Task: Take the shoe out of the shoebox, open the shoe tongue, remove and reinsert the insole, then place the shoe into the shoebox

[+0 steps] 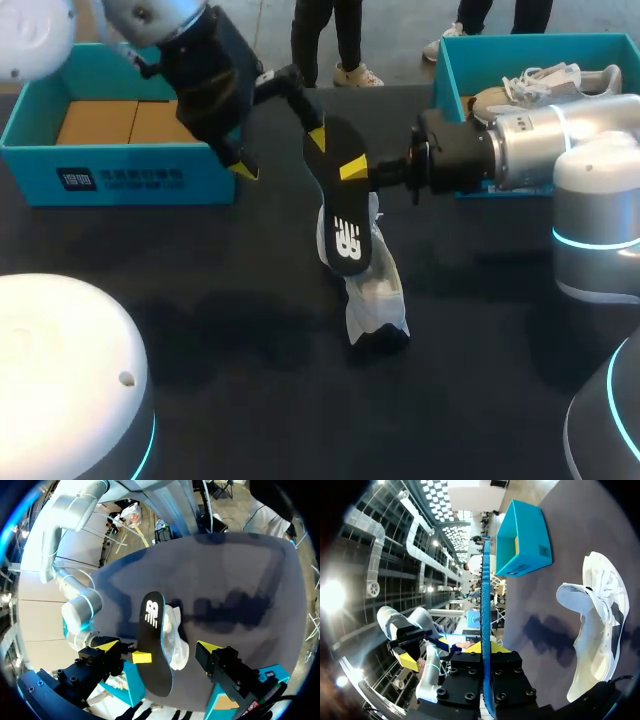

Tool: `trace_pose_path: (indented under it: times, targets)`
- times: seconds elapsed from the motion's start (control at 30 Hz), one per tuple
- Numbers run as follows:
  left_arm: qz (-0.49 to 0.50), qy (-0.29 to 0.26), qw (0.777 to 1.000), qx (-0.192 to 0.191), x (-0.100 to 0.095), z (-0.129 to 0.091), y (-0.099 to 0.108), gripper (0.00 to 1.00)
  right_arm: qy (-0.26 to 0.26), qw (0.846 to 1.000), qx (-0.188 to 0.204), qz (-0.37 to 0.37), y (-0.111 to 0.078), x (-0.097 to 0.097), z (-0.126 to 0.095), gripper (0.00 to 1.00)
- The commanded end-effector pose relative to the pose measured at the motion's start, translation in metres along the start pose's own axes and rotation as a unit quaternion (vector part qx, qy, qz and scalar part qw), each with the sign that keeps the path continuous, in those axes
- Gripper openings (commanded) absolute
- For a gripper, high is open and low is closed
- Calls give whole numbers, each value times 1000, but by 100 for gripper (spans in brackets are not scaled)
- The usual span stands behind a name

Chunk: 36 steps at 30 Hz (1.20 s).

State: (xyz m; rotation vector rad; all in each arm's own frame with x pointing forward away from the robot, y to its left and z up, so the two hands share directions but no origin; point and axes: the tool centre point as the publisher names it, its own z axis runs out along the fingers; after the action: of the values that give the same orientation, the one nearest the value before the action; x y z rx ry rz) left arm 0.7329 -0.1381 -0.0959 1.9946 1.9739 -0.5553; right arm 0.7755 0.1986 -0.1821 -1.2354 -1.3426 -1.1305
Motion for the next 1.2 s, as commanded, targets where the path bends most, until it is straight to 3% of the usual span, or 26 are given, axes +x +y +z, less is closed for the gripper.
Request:
trace_pose_path:
  times: [0.03,0.33,0.77,1.2]
  targets:
    - [-2,144,989,28,-7,-2,11,100,-2,1000,4,2,4,-2,6,0]
    - [4,181,983,39,-10,-2,16,100,-5,1000,11,2,7,-4,9,0]
    - [10,187,982,25,-24,4,27,100,-7,1000,18,1,9,-3,11,0]
    - [4,176,984,15,-24,6,29,100,-8,1000,18,0,9,-2,9,0]
